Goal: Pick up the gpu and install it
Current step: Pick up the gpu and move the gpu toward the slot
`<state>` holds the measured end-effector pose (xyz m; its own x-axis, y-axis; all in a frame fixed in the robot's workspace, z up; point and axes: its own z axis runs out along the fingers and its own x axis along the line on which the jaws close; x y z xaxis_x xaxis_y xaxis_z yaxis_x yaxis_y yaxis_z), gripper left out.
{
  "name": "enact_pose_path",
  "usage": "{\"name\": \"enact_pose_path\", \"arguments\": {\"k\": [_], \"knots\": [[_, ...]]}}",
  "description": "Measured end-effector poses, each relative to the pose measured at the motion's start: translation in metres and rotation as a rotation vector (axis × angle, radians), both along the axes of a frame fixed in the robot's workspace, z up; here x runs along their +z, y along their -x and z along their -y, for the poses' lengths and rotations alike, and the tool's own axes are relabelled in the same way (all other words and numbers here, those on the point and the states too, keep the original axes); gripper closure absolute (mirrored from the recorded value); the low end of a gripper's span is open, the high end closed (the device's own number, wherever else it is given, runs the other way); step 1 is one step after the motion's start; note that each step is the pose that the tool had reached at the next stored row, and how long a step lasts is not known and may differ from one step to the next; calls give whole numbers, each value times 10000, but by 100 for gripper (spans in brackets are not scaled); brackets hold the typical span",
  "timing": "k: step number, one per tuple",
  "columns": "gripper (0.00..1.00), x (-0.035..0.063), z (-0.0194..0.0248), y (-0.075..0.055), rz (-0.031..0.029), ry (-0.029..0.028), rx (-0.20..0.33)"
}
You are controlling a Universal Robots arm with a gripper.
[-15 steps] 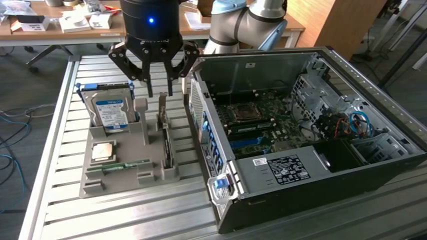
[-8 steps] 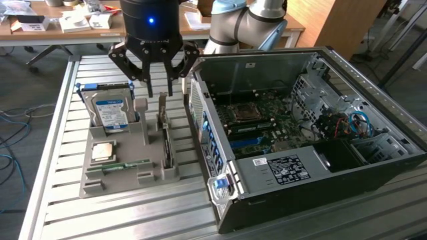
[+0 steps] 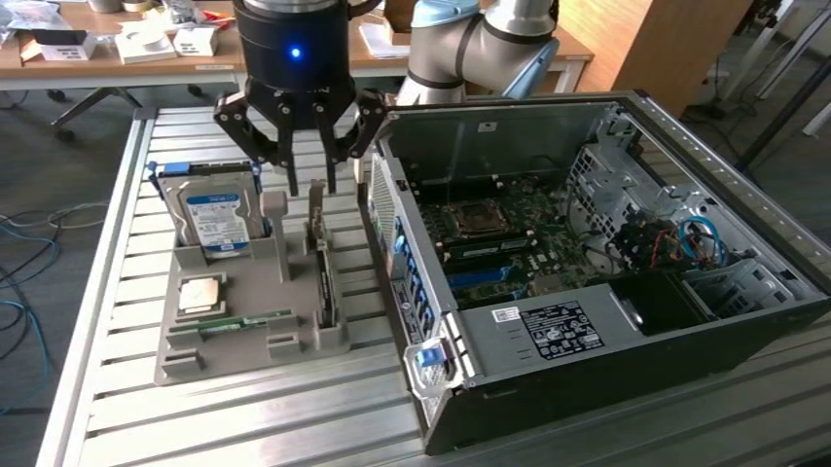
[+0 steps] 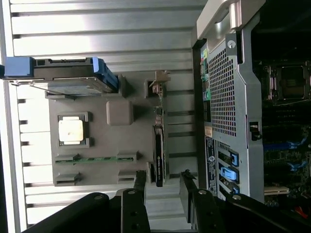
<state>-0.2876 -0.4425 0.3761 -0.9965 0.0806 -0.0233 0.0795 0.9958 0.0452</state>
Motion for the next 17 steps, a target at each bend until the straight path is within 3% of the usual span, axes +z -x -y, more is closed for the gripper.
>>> {"name": "enact_pose_path", "arguments": {"k": [17], "knots": [[58, -263, 0, 0, -1, 1, 0]]}}
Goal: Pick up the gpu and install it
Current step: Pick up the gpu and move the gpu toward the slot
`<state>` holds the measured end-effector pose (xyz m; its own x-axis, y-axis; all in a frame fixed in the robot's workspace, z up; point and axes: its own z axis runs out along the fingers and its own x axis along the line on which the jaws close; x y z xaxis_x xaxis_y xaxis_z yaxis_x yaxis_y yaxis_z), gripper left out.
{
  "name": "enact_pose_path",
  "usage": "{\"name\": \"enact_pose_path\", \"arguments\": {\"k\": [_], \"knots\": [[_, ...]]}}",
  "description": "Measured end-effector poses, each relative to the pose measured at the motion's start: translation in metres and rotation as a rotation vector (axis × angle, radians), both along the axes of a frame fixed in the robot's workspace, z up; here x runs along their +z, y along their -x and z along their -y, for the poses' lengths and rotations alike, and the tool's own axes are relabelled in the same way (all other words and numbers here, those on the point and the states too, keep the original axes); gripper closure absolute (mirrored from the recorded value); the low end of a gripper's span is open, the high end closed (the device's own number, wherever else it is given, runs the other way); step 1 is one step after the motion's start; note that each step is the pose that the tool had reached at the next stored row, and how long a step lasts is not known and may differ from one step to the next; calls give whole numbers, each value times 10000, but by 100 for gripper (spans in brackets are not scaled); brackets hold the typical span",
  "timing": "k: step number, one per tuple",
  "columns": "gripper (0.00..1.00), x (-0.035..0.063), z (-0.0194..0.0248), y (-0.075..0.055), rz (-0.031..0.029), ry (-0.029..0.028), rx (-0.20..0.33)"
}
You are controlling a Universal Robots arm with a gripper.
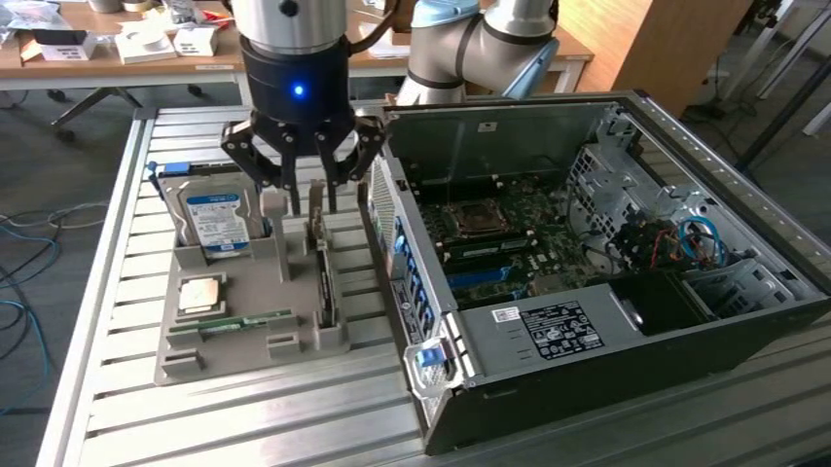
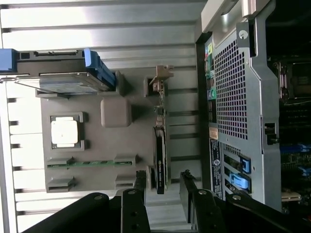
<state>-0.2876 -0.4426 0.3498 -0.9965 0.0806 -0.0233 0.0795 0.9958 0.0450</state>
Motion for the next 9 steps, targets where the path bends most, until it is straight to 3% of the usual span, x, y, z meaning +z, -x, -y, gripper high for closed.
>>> {"name": "enact_pose_path", "arguments": {"k": [9], "knots": [[58, -150, 0, 2, 0, 0, 0]]}}
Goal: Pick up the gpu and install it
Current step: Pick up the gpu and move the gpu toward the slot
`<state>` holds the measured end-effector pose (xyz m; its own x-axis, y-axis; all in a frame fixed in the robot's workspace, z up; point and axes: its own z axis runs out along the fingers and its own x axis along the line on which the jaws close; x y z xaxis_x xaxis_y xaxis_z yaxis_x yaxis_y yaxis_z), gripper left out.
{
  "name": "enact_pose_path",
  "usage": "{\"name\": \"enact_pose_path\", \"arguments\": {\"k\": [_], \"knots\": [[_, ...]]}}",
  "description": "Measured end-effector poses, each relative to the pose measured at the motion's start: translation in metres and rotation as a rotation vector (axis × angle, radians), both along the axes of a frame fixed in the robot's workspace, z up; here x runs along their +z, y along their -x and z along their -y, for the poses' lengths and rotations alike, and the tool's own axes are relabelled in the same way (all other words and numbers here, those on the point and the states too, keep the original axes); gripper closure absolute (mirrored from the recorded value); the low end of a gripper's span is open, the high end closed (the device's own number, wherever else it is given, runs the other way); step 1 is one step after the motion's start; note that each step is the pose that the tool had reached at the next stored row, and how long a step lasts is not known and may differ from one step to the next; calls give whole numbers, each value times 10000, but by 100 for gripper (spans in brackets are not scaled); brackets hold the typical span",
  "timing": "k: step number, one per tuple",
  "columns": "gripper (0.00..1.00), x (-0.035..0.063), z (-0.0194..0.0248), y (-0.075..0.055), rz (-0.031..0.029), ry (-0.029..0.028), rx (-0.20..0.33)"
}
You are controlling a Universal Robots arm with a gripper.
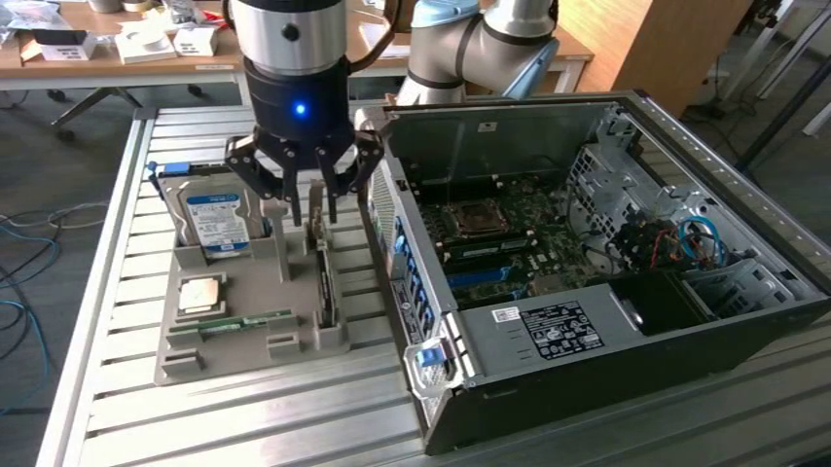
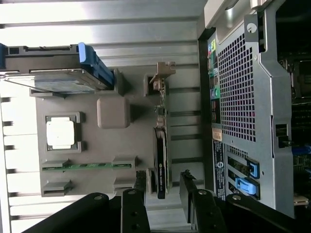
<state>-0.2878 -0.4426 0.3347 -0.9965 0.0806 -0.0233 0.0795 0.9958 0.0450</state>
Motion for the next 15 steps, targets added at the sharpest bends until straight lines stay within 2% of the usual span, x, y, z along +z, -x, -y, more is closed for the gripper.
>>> {"name": "enact_pose_path", "arguments": {"k": [15], "knots": [[58, -135, 0, 0, 0, 0, 0]]}}
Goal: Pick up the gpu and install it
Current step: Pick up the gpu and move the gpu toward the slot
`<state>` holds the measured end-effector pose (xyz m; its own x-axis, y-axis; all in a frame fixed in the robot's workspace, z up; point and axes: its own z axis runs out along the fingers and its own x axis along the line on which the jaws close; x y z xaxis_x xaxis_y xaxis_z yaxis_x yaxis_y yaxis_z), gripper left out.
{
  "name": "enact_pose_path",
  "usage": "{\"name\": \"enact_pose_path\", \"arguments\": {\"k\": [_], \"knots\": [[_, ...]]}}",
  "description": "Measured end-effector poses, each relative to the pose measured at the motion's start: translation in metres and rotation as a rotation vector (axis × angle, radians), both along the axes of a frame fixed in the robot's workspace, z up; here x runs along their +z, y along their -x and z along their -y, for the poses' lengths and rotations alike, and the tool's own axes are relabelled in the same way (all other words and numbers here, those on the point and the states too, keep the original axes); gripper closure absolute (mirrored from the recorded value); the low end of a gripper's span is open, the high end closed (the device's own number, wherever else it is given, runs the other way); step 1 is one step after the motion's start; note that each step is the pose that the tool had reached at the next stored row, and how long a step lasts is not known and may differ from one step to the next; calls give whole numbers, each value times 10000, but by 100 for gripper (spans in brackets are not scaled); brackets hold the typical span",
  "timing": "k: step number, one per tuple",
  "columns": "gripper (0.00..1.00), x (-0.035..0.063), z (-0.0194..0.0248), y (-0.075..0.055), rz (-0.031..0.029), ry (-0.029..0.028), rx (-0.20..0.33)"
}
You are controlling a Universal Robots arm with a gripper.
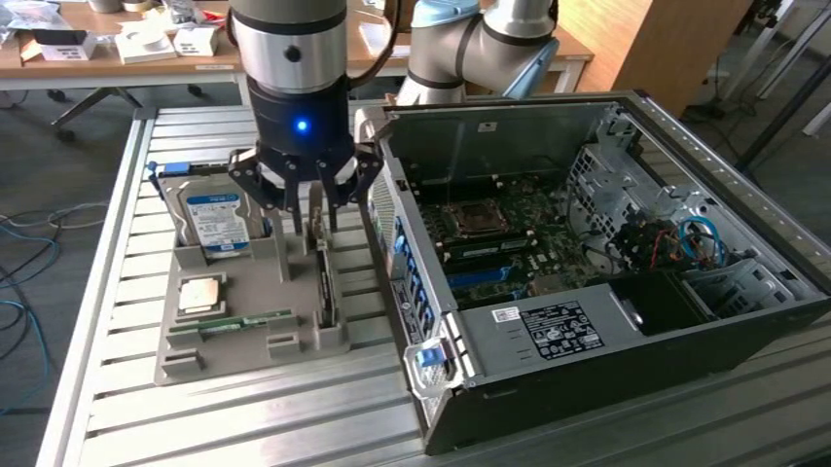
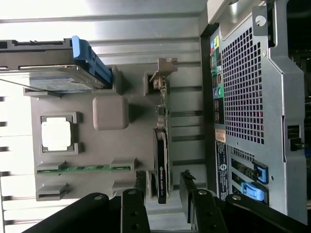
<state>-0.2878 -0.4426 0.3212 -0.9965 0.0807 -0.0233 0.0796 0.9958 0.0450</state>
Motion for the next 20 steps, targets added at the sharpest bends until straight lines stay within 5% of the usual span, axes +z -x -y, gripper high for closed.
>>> {"name": "enact_pose_path", "arguments": {"k": [20], "knots": [[58, -42, 0, -37, 0, 0, 1]]}}
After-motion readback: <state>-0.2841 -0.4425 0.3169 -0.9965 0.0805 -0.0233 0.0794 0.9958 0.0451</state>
